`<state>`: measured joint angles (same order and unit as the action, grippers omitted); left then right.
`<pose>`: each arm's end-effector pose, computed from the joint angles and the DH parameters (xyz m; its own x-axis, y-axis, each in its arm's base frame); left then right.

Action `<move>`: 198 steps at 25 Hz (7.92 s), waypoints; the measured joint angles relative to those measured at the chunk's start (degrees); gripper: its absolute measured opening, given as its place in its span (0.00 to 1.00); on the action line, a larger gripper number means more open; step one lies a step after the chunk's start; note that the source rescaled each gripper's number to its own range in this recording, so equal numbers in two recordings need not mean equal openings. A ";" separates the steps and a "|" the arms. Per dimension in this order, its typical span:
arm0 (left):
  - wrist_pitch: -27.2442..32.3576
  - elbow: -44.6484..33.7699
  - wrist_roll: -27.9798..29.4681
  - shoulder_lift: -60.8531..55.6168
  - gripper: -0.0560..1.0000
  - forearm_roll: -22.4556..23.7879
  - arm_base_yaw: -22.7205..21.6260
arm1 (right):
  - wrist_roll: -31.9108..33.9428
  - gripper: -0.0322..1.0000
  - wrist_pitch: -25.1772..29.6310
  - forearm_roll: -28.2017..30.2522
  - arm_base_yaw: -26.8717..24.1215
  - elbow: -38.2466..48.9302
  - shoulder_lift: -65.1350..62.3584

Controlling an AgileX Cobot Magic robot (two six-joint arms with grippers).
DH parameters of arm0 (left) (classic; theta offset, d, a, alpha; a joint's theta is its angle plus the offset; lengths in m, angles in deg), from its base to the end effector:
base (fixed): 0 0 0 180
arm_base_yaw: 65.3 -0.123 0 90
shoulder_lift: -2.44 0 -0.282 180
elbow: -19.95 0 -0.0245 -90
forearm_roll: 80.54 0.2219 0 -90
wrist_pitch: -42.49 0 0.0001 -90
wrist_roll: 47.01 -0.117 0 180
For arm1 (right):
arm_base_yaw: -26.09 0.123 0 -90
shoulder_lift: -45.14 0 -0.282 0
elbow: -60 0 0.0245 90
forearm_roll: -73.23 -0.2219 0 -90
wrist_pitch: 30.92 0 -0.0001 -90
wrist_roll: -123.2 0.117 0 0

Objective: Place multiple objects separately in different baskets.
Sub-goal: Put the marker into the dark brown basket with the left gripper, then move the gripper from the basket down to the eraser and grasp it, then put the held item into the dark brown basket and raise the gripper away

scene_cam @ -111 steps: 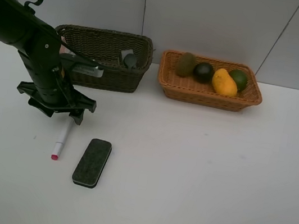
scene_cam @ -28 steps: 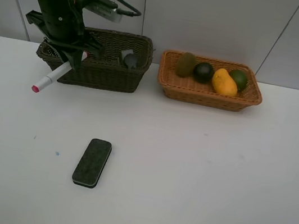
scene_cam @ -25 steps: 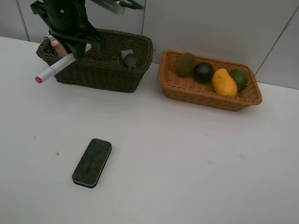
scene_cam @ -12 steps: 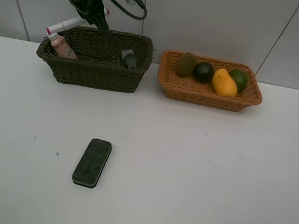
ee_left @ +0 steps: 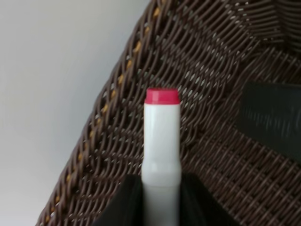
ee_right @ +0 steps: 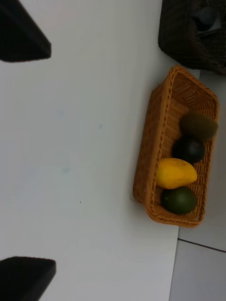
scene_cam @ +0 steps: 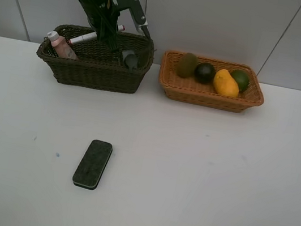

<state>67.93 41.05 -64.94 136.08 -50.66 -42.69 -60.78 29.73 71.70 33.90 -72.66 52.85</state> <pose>0.4618 -0.1651 0.1838 -0.2906 0.8739 -0.3897 0.6297 0.4814 0.6097 -0.0066 0.0019 0.2572 -0.4200 -0.1145 -0.9003 -0.1806 0.9827 -0.0407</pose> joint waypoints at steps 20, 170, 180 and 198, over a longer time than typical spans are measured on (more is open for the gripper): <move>-1.45 0.00 0.00 1.39 0.29 0.07 0.00 | 0.00 1.00 0.00 0.00 0.00 0.00 0.00; 13.44 -37.46 39.56 -10.87 0.58 -35.73 15.25 | 0.00 1.00 0.00 0.00 0.00 0.00 0.00; 28.66 -27.03 38.72 -11.22 0.58 -34.52 15.25 | 0.00 1.00 0.00 -0.05 0.00 0.00 0.00; 43.33 5.24 22.68 -10.97 0.58 -13.90 10.39 | 0.00 1.00 0.00 0.00 0.00 0.00 0.00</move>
<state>111.26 46.29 -42.26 125.11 -64.56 -32.29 -60.78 29.73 71.70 33.90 -72.66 52.85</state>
